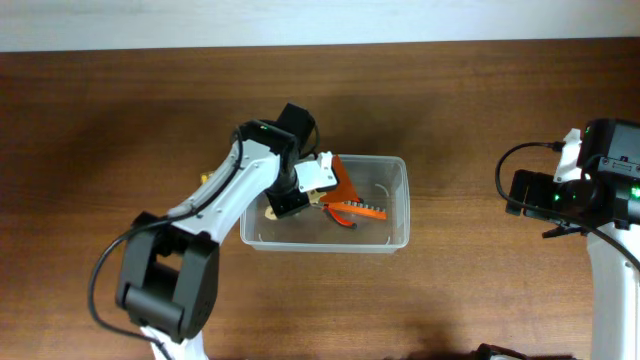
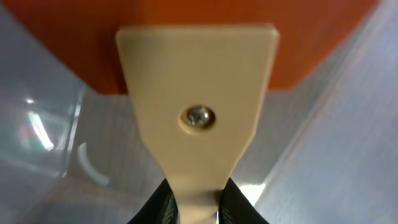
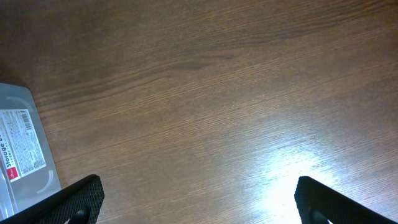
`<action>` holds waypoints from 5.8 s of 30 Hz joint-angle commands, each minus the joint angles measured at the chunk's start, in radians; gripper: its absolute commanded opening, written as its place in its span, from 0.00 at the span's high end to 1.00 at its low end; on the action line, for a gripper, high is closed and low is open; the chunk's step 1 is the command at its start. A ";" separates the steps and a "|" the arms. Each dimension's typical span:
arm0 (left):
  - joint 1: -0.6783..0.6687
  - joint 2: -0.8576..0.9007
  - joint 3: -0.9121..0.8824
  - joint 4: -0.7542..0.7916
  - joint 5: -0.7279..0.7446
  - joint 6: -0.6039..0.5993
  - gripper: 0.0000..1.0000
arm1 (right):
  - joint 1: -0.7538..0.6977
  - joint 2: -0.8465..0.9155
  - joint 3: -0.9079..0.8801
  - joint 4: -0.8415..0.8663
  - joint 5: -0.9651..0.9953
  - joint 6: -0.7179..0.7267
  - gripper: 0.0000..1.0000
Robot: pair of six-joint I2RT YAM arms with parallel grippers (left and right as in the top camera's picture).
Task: Pack container
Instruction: 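Lift the scraper with the left gripper and carry it over the container, then open the left gripper to drop the scraper into the container, then move the left gripper to the clear marker pack, then grasp the marker pack with the left gripper, then carry the marker pack into the container and release it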
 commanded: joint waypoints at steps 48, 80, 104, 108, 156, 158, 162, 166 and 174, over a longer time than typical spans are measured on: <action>0.439 -0.320 0.071 -0.084 -0.215 -1.033 0.01 | -0.005 -0.017 0.000 0.000 -0.019 0.009 0.01; 0.439 0.175 0.071 -0.035 0.040 -0.882 0.01 | -0.005 -0.017 0.000 -0.001 -0.035 0.008 0.01; 0.439 0.246 0.071 0.018 0.006 -0.882 0.01 | -0.005 -0.017 0.000 -0.005 -0.035 0.008 0.01; 0.441 0.258 0.071 0.022 0.006 -0.882 0.01 | -0.005 -0.017 0.000 -0.005 -0.035 0.008 0.01; 0.439 0.257 0.071 -0.024 -0.144 -0.881 0.62 | -0.005 -0.017 0.000 -0.008 -0.039 0.008 0.01; 0.439 0.257 0.072 -0.026 -0.144 -0.881 0.74 | -0.005 -0.017 0.000 -0.008 -0.039 0.008 0.01; 0.439 0.257 0.095 -0.047 -0.144 -0.881 0.92 | -0.005 -0.017 0.000 -0.008 -0.039 0.008 0.01; 0.440 0.248 0.154 -0.085 -0.146 -0.881 0.98 | -0.005 -0.017 0.000 -0.009 -0.039 0.008 0.01; 0.438 0.110 0.323 -0.137 -0.150 -0.863 0.98 | -0.005 -0.017 0.000 -0.012 -0.039 0.008 0.01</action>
